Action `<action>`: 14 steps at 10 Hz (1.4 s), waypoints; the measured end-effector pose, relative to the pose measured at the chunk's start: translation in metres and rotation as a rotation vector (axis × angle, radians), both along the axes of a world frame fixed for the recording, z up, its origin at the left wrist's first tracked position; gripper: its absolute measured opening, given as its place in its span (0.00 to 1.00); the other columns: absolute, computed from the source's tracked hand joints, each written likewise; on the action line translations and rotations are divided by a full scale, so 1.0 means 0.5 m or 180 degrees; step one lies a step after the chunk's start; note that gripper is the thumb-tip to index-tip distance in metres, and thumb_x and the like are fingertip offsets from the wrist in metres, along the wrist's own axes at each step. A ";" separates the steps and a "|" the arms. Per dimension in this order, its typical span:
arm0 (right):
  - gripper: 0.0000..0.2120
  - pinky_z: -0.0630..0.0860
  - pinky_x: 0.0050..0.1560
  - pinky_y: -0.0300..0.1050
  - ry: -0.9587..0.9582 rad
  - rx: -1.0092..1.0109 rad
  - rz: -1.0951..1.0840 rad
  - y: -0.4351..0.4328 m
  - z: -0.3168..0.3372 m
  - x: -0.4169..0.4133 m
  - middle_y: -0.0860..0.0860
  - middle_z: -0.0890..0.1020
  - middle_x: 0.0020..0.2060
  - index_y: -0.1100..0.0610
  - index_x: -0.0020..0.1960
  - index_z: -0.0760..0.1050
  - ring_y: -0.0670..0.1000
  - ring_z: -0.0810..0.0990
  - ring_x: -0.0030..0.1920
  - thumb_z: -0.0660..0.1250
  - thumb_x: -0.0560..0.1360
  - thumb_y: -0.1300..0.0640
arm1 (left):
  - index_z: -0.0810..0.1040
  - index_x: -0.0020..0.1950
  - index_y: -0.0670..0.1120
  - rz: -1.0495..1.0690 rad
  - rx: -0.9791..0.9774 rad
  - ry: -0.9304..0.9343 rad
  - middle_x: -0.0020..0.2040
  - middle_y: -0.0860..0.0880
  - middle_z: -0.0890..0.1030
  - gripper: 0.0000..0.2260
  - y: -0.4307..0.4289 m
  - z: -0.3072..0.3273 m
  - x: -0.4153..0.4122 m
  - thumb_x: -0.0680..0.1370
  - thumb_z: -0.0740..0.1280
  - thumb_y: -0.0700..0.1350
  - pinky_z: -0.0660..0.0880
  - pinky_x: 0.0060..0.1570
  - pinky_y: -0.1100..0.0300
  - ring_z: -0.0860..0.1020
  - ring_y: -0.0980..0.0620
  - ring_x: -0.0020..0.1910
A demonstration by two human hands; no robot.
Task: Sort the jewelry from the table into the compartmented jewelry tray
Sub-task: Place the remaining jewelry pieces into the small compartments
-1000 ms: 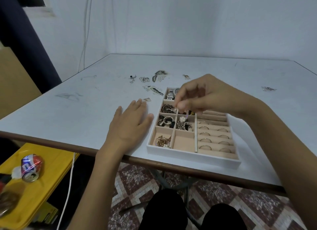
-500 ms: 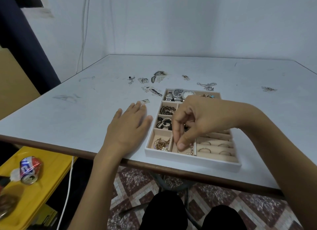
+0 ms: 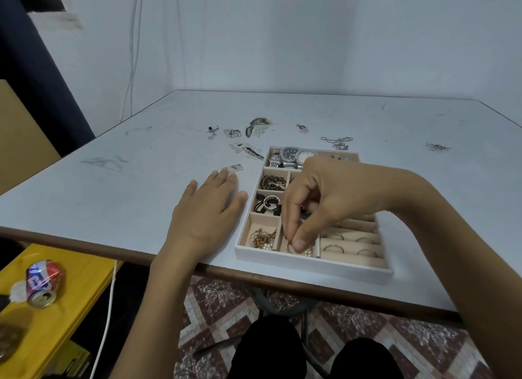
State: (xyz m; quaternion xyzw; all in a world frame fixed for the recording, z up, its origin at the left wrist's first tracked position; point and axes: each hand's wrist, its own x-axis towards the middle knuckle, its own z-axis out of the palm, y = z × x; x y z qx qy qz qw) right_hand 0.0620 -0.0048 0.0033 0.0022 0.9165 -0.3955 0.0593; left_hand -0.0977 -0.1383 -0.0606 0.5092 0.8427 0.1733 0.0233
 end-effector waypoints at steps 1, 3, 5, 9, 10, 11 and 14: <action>0.07 0.75 0.45 0.63 -0.0028 0.0140 0.0042 -0.002 -0.002 -0.004 0.55 0.85 0.37 0.57 0.41 0.85 0.67 0.79 0.41 0.79 0.65 0.56 | 0.57 0.77 0.47 0.0007 0.0037 -0.0018 0.78 0.52 0.53 0.23 0.000 -0.001 0.000 0.82 0.49 0.53 0.44 0.74 0.54 0.50 0.56 0.77; 0.06 0.74 0.34 0.37 -0.0174 0.0079 0.0040 -0.005 0.004 0.001 0.50 0.84 0.32 0.61 0.42 0.84 0.44 0.78 0.28 0.78 0.66 0.61 | 0.57 0.77 0.48 0.0017 0.0054 -0.0029 0.78 0.52 0.53 0.23 0.000 -0.003 0.001 0.82 0.49 0.53 0.44 0.74 0.54 0.50 0.56 0.77; 0.08 0.73 0.33 0.41 0.0610 -0.0350 -0.0732 0.016 0.029 0.013 0.51 0.85 0.37 0.57 0.50 0.83 0.48 0.78 0.31 0.72 0.72 0.56 | 0.56 0.77 0.48 0.0014 0.0023 -0.0011 0.78 0.52 0.53 0.23 0.000 -0.001 0.001 0.82 0.49 0.53 0.44 0.74 0.55 0.49 0.56 0.77; 0.24 0.55 0.70 0.60 -0.0042 0.1933 -0.4887 0.337 -0.122 0.130 0.61 0.61 0.71 0.55 0.72 0.63 0.62 0.59 0.71 0.56 0.76 0.61 | 0.55 0.77 0.49 0.0023 0.0044 -0.0013 0.78 0.53 0.53 0.24 0.000 -0.004 -0.002 0.82 0.48 0.54 0.43 0.74 0.55 0.49 0.57 0.77; 0.23 0.53 0.71 0.61 -0.0175 0.2027 -0.4850 0.355 -0.137 0.130 0.62 0.61 0.72 0.57 0.73 0.61 0.63 0.58 0.72 0.52 0.78 0.60 | 0.56 0.77 0.49 0.0038 0.0075 -0.0022 0.78 0.53 0.54 0.23 0.001 -0.003 -0.002 0.82 0.49 0.54 0.44 0.74 0.55 0.50 0.57 0.77; 0.18 0.61 0.67 0.56 -0.0080 0.2186 -0.4767 0.359 -0.139 0.129 0.66 0.70 0.63 0.64 0.65 0.70 0.65 0.68 0.63 0.54 0.77 0.63 | 0.58 0.76 0.48 0.0020 0.0148 0.0015 0.78 0.52 0.56 0.23 0.001 -0.001 0.002 0.82 0.50 0.53 0.45 0.74 0.55 0.52 0.56 0.76; 0.11 0.75 0.49 0.53 0.0644 0.2213 -0.4895 0.350 -0.130 0.132 0.68 0.80 0.49 0.71 0.49 0.80 0.66 0.78 0.51 0.61 0.72 0.76 | 0.69 0.71 0.48 0.0106 0.0466 -0.0087 0.73 0.52 0.66 0.19 0.010 -0.002 -0.013 0.81 0.56 0.50 0.58 0.72 0.54 0.63 0.52 0.72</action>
